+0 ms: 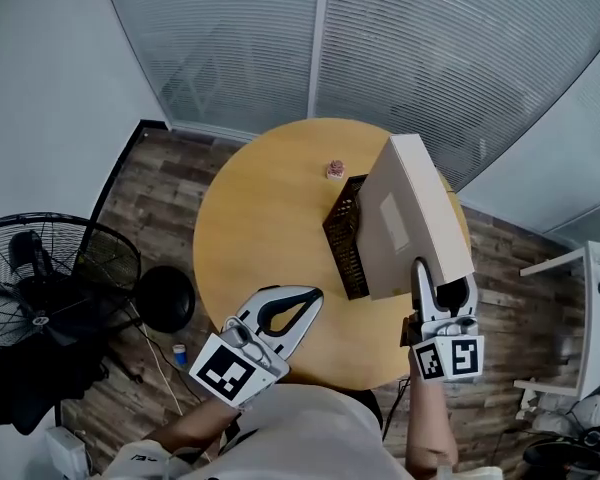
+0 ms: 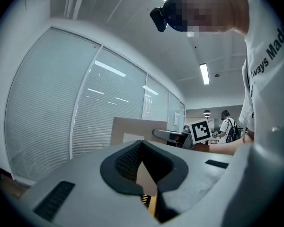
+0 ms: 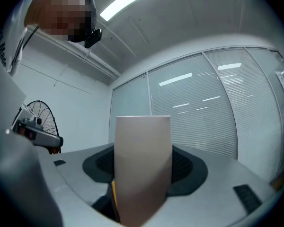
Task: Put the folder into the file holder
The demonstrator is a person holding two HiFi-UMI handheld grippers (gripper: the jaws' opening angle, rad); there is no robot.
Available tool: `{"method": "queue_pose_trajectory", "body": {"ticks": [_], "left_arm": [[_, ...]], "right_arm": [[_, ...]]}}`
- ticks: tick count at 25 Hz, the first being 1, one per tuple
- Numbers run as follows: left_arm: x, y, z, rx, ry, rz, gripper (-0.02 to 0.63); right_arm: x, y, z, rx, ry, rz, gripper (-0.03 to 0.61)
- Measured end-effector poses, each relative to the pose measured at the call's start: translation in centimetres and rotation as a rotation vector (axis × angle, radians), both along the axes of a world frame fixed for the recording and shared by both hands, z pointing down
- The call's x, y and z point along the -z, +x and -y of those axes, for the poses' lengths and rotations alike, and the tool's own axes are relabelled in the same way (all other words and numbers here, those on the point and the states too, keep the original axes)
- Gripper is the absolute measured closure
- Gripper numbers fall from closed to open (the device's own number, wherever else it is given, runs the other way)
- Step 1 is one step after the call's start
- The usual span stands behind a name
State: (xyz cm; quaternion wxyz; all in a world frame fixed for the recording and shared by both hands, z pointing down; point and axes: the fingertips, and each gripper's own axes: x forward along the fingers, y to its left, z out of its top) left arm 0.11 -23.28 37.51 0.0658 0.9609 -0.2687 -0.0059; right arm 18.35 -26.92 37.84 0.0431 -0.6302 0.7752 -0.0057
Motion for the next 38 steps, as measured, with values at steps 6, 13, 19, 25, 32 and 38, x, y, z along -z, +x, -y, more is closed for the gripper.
{"method": "queue_pose_trajectory", "body": {"ticks": [6,13,19,25,32,38], "left_arm": [[-0.6,-0.1,0.0,-0.003,-0.005,0.013,0.591],[-0.9,-0.3,0.2,-0.001,-0.012,0.015,0.591],[-1.1,-0.9,0.2,0.010,-0.017,0.027,0.591],[-0.8,-0.7,0.4,0.022,-0.018,0.030,0.591],[-0.7,-0.8,0.6,0.029,-0.019,0.037,0.591],[-0.7,-1.1,0.5,0.037,-0.019,0.038,0.591]], "right_arm": [[-1.4,-0.7,0.5,0.011,0.027,-0.012,0.282],[-3.5,-0.7,1.3,0.008,0.028,0.007,0.282],[-5.0,-1.4,1.4,0.019,0.033,0.010,0.282],[-6.3,-1.2,1.7,0.033,0.019,-0.014,0.282],[-7.8,-1.0,1.9,0.036,0.005,-0.003,0.282],[-9.3,-1.1,2.1,0.035,-0.008,0.002,0.282]]}}
